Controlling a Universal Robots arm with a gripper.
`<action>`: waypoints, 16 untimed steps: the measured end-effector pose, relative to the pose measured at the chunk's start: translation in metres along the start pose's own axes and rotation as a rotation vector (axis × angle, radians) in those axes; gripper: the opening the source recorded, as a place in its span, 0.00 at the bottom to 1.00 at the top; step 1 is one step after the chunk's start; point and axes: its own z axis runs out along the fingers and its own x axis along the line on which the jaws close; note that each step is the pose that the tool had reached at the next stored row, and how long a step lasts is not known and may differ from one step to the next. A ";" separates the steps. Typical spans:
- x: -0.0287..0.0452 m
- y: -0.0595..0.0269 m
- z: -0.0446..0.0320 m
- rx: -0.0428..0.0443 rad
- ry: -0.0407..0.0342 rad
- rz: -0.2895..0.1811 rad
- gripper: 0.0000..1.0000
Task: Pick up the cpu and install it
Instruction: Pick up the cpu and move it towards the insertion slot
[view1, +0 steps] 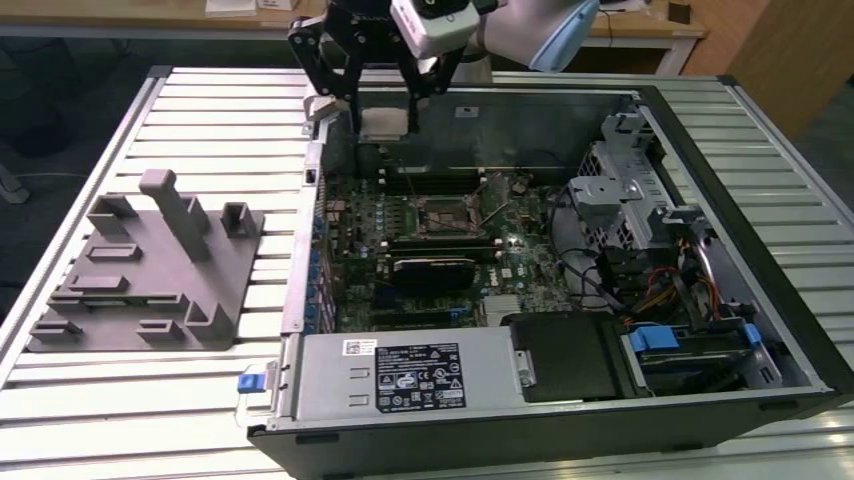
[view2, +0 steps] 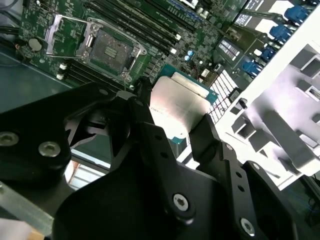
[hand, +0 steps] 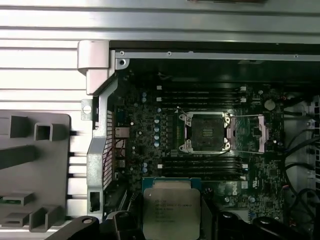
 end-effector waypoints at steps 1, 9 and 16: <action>-0.0009 0.0000 0.0012 -0.0002 -0.0002 0.000 0.55; -0.0083 0.0017 0.0151 -0.0002 -0.0001 0.000 0.55; -0.0167 0.0041 0.0281 -0.0001 0.0000 0.000 0.55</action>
